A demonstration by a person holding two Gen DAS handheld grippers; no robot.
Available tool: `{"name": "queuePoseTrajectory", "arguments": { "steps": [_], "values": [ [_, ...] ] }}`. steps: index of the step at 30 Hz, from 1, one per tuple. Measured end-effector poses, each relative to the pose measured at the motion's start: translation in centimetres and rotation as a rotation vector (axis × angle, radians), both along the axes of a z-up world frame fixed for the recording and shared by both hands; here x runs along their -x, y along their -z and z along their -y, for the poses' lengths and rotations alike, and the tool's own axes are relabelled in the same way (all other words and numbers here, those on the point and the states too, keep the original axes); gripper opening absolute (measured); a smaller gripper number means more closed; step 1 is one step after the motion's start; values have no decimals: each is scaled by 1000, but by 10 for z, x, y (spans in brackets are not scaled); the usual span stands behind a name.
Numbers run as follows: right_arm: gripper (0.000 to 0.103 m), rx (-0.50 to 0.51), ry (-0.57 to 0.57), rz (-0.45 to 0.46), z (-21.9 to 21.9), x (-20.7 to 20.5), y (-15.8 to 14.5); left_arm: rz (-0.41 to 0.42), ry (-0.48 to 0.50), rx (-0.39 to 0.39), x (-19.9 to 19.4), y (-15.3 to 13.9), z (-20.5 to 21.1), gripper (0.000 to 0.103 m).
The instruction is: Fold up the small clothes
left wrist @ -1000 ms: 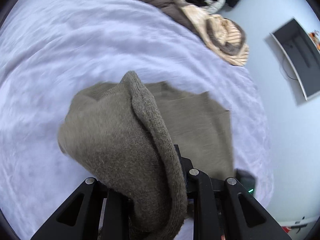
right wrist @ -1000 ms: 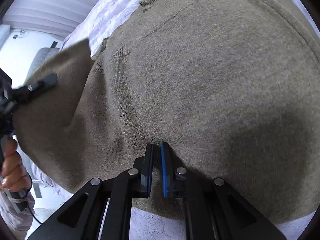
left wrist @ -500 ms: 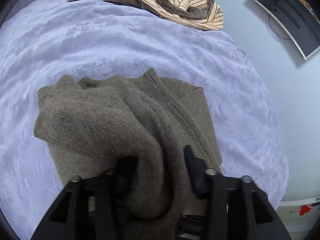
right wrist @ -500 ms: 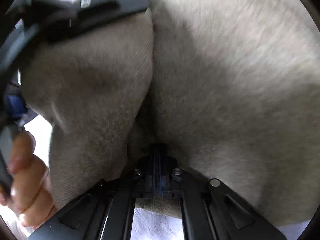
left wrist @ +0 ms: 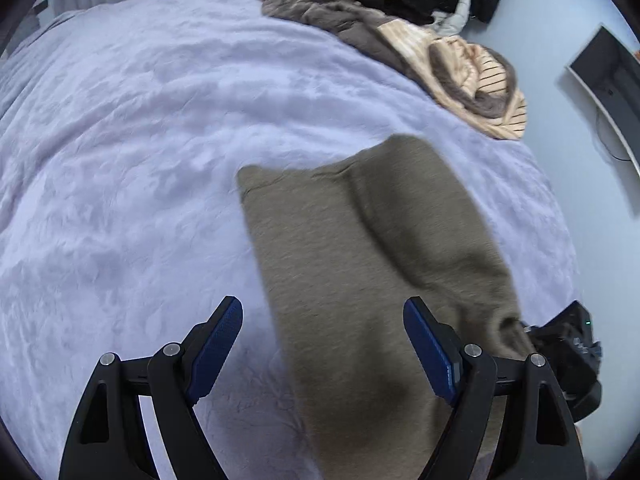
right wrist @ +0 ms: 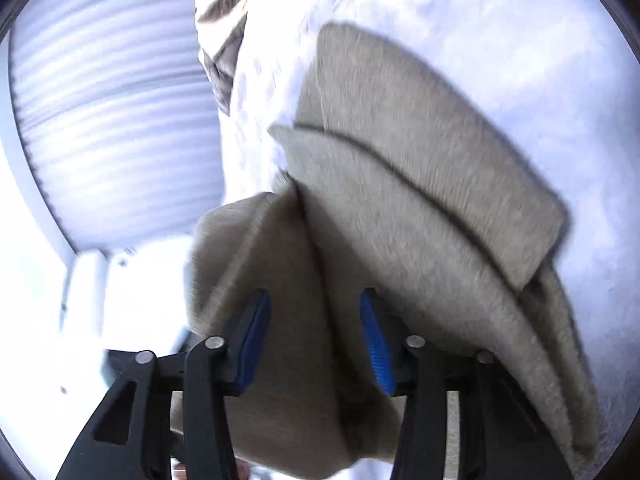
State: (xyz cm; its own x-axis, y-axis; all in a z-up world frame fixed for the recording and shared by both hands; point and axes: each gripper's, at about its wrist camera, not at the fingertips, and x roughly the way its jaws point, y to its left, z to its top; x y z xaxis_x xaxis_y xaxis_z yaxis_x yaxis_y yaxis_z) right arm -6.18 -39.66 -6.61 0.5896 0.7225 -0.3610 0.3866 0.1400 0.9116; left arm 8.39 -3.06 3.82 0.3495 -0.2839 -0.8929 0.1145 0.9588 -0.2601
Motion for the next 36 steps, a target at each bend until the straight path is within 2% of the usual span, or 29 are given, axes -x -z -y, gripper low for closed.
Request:
{"name": "queuePoseTrajectory", "arguments": {
  "steps": [3,6,7,8,11,14,18,19,20,21,23,26,28,30,33,34,36],
  "values": [
    [53,-10,-19,-6,12,-5,-2,-64,-1,-104,5,37,-2,83],
    [56,-58,-10,7,6,-9,3,-72,-12,-63,15,50,-5,84],
    [66,-89,2,14,-14,-10,8,-75,-16,-52,16,51,-6,84],
    [70,-127,19,20,-19,-8,8,-81,-16,-46,16,51,-8,84],
    [70,-149,29,7,-37,-23,10,-82,-11,-45,15,49,-11,84],
    [71,-73,-64,-1,-44,-35,-1,-72,2,-66,15,45,-11,84],
    [71,156,-258,30,-65,-71,-27,-67,-3,-76,13,42,-14,83],
    [63,227,-314,34,-74,-84,-33,-68,-5,-80,13,42,-14,84],
    [39,291,-363,33,-82,-93,-36,-67,-7,-89,12,42,-14,84],
    [21,397,-423,24,-91,-102,-41,-66,-7,-98,11,42,-13,84],
    [18,541,-469,60,-104,-109,-60,-57,2,-103,12,36,-10,84],
    [18,552,-393,217,-97,-94,-98,-14,29,-97,13,24,-1,84],
    [18,562,-321,240,-84,-86,-109,-4,58,-96,11,22,9,84],
    [18,591,-264,202,-65,-71,-102,-11,83,-91,9,26,19,84],
    [18,592,-237,36,-43,-61,-60,-48,118,-82,9,42,34,84],
    [18,565,-247,-17,-37,-59,-42,-62,119,-81,10,47,36,84],
    [19,501,-218,-32,-30,-52,-31,-75,111,-59,13,49,34,84]
  ]
}}
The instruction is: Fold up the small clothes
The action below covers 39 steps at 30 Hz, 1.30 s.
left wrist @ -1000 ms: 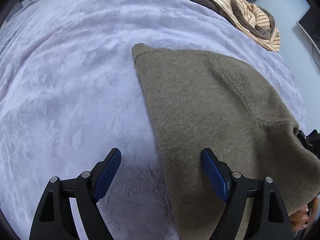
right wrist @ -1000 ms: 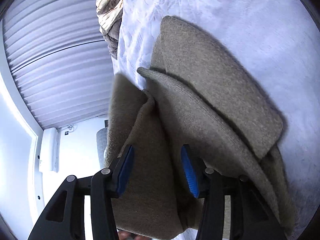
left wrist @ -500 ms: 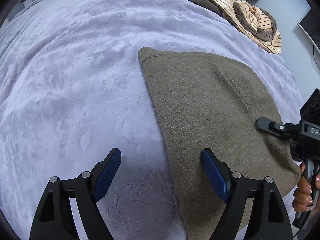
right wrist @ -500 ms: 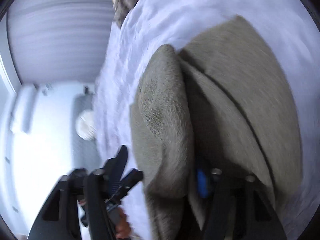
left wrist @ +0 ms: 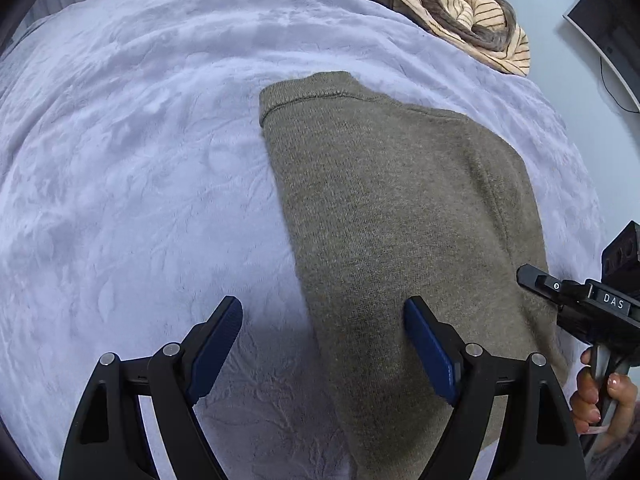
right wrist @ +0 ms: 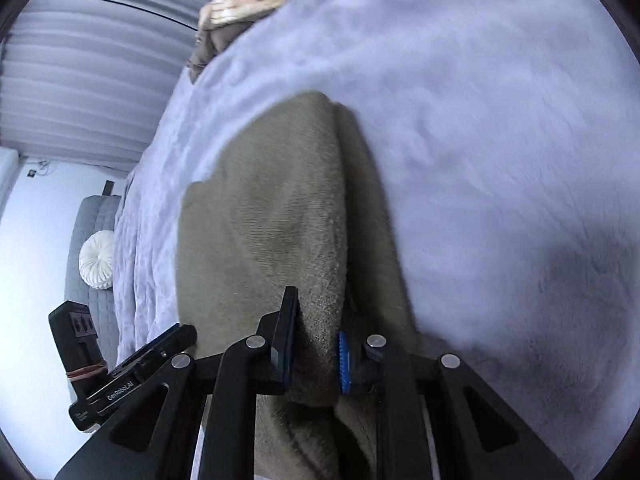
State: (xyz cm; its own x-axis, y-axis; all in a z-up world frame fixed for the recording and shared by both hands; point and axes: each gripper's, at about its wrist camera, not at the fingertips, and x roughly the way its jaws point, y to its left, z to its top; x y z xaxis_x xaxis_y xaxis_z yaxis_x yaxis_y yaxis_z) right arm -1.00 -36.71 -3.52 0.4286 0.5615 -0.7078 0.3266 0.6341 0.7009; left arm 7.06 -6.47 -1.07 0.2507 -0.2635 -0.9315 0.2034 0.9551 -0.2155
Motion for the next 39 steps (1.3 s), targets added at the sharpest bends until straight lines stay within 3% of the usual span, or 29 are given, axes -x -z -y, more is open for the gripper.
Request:
{"name": "queuePoseTrajectory", "arguments": {
  "steps": [4,9,12,16,17,18,19,20,21,24,27,29,31,35,39],
  "values": [
    [32,64,-9,-5,-1,9,-12,-33,-15,14,4,-1,-12,91],
    [36,110,-58,28,-8,26,-39,-55,12,35,15,-13,-23,91],
    [48,120,-92,15,-9,49,-44,-147,25,84,30,1,-29,91],
    [48,131,-116,-25,-13,74,-33,-316,-2,212,53,32,-32,91],
    [43,121,-111,-50,-14,77,-26,-324,1,226,57,34,-30,90],
    [35,118,-94,-67,-16,76,-22,-307,14,223,61,32,-26,78],
    [24,111,-73,-80,-15,73,-19,-290,47,225,64,29,-20,49],
    [18,82,-52,-74,-13,73,-21,-291,78,238,66,25,-15,37],
    [17,58,-41,-56,-10,75,-25,-284,92,238,67,20,-12,34],
    [16,50,-34,-16,-8,78,-41,-231,135,187,75,12,-9,34],
    [16,122,-40,-92,-5,82,-25,-238,145,148,87,22,-17,34],
    [17,84,1,-155,4,90,-1,-226,139,120,99,28,-23,43],
    [19,28,61,-162,11,96,3,-200,109,92,103,21,-30,57],
    [21,135,65,-127,7,99,-22,-176,72,71,97,4,-43,58],
    [19,230,46,-1,1,87,-64,-70,55,65,77,-26,-42,58]
  ]
}}
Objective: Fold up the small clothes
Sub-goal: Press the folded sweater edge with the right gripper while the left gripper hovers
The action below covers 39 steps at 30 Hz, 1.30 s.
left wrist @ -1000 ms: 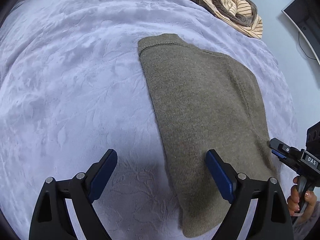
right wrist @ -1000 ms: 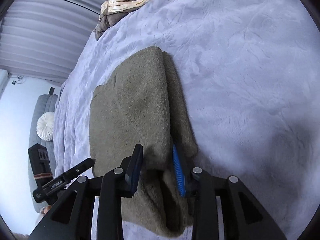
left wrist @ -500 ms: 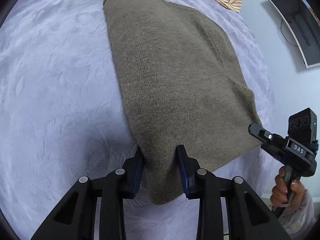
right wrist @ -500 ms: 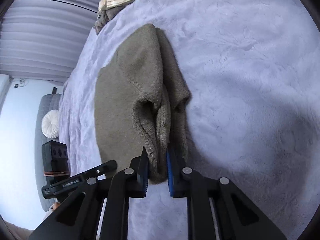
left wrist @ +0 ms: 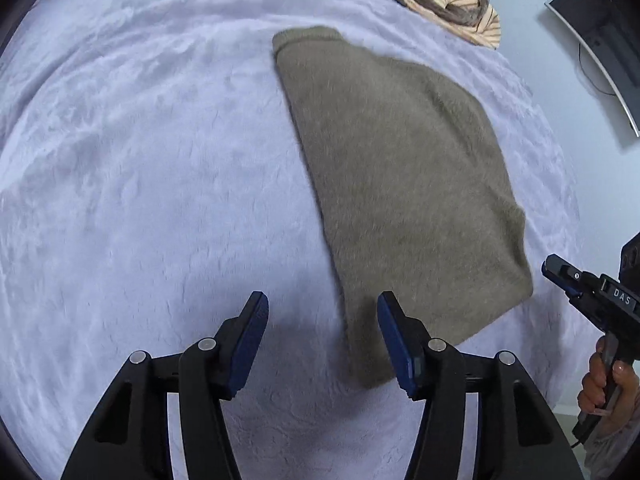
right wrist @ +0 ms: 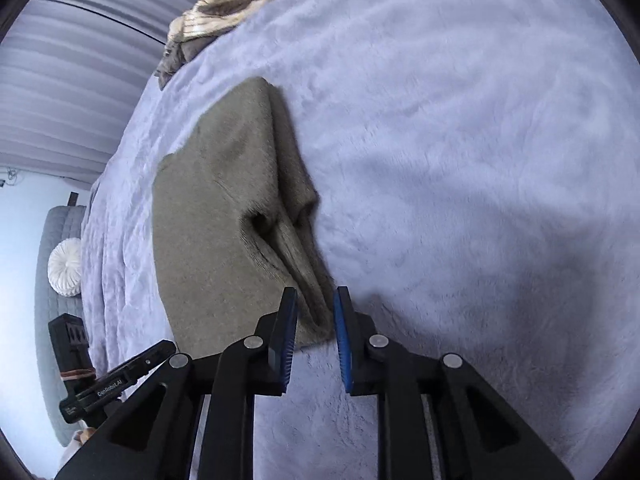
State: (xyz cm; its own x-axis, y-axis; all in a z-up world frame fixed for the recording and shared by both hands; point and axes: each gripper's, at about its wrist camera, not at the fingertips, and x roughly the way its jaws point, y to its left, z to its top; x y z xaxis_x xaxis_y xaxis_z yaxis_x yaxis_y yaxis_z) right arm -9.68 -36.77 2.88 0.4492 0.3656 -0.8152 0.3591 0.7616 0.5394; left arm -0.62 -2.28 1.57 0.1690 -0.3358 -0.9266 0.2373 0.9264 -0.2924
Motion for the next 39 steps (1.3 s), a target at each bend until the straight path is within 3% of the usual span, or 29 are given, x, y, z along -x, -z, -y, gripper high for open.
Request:
{"name": "queuePoseTrajectory", "arguments": {
  "steps": [4,8,10,11,12,13,15,30,39],
  "values": [
    [19,22,-108,77,-24,-32,-23,56,-16,45,-23,-14,18,58],
    [18,73,-184,35,-44,-57,-2,61,-14,15,-33,2,44,58],
    [12,79,-177,-27,-42,-63,20,39,-20,-38,-33,20,53,58],
    [2,70,-159,-55,-38,-63,31,30,-38,-21,-33,25,52,59],
    [0,44,-132,-68,-32,-61,40,24,-53,-9,-32,28,50,65],
    [0,5,-103,-72,-25,-58,46,14,-70,-9,-32,29,47,70],
    [0,-59,-64,-67,-16,-53,50,4,-73,-4,-32,31,45,70],
    [3,-56,-78,-108,8,-42,30,-47,-60,-103,-30,26,59,70],
    [3,-35,-119,-127,18,-65,25,-72,-89,-144,-32,25,66,70]
  ]
}}
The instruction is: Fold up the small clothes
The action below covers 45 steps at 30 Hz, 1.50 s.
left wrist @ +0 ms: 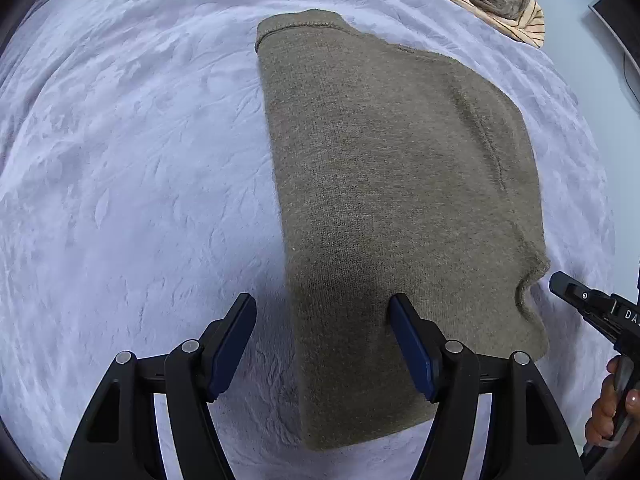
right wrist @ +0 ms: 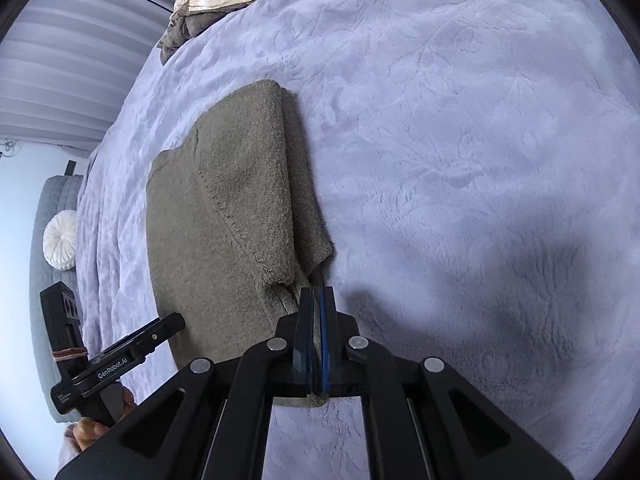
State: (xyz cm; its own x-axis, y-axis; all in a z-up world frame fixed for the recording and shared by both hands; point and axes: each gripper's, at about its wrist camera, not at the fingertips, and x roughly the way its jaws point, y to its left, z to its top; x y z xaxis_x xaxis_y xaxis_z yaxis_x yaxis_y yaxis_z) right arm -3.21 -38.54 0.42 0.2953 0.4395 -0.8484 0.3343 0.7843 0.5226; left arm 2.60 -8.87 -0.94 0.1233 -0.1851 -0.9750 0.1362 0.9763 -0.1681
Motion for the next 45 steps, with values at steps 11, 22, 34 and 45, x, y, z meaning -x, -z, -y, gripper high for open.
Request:
{"name": "queuePoseTrajectory", "arguments": {
  "steps": [11,22,34,45],
  "values": [
    [3,-3,-45,12,3,-22,0,1,-18,-78,-7,-8,6,95],
    [15,-4,-78,-7,12,-35,5,64,-75,-129,-26,-23,5,103],
    [56,-131,-113,76,18,-65,11,27,-153,-6,-56,-10,-18,103],
    [9,-51,-266,149,-5,-91,3,77,-178,-41,-70,1,-4,103]
  ]
}}
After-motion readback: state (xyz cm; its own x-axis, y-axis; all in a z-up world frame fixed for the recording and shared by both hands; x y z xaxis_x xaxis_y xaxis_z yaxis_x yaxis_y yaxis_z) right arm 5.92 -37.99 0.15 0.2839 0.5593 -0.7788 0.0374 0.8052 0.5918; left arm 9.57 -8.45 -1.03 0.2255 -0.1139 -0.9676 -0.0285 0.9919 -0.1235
